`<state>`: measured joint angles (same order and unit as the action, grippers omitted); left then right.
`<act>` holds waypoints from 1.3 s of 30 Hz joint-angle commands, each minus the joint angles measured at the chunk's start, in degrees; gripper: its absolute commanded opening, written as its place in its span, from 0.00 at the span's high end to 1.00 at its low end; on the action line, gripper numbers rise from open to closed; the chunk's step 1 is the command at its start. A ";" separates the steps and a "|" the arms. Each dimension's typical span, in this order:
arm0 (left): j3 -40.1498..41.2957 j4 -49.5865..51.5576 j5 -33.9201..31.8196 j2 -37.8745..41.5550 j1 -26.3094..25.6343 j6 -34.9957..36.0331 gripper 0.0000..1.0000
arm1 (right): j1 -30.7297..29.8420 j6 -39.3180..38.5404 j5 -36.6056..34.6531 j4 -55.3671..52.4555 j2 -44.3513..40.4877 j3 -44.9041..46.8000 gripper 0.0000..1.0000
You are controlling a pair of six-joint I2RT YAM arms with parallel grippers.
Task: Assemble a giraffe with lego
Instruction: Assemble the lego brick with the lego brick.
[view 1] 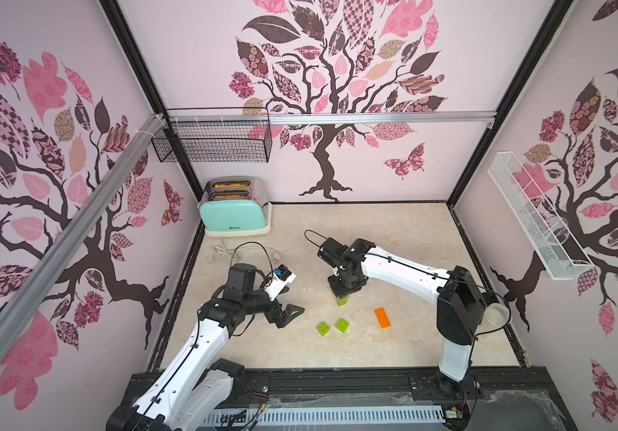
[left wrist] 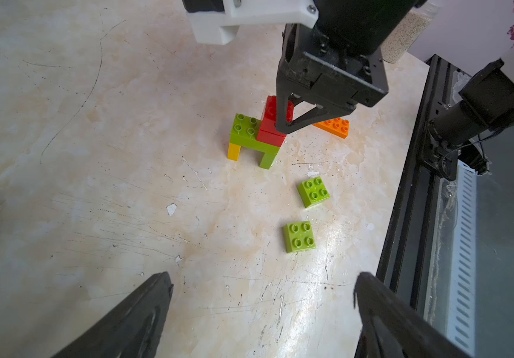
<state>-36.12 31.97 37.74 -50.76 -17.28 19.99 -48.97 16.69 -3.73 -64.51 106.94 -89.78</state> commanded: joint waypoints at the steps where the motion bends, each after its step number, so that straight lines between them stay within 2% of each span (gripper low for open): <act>1: 0.79 -0.94 0.58 0.65 -0.08 0.84 0.02 | -0.36 -0.12 -0.71 -3.50 0.06 -1.26 0.93; 5: 0.44 -0.89 0.58 0.43 -0.04 0.75 0.02 | -0.37 -0.43 -1.80 -5.35 -1.59 -4.86 0.93; 14: 0.52 -0.82 0.65 0.59 -0.12 0.74 0.02 | -0.38 0.19 0.63 -0.03 1.38 2.21 0.93; 22: 0.50 -0.85 0.57 0.53 -0.30 0.90 0.02 | -0.39 -1.26 -1.37 -0.25 5.61 3.10 0.90; 25: 0.44 -0.80 0.59 0.49 -0.30 0.92 0.02 | -0.34 -2.14 -2.49 -2.06 6.49 0.80 0.81; 29: 0.53 -0.94 0.65 0.23 -0.39 0.93 0.02 | -0.34 -3.36 -3.03 -4.06 4.21 -2.74 0.58; 32: 0.34 -0.84 0.60 0.16 -0.31 0.93 0.02 | -0.42 -3.54 -3.25 -5.97 0.53 -4.53 0.47; 35: 0.69 -0.85 0.63 0.49 -0.26 1.08 0.02 | -0.43 -3.46 -1.76 -4.72 -4.76 -2.24 0.40; 39: 0.34 -0.91 0.85 0.23 0.22 0.84 0.02 | -1.08 -1.83 0.71 -1.86 -11.02 4.29 0.36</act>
<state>-35.88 31.77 37.78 -50.68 -17.37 20.12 -49.12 13.91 -4.73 -67.37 102.98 -88.16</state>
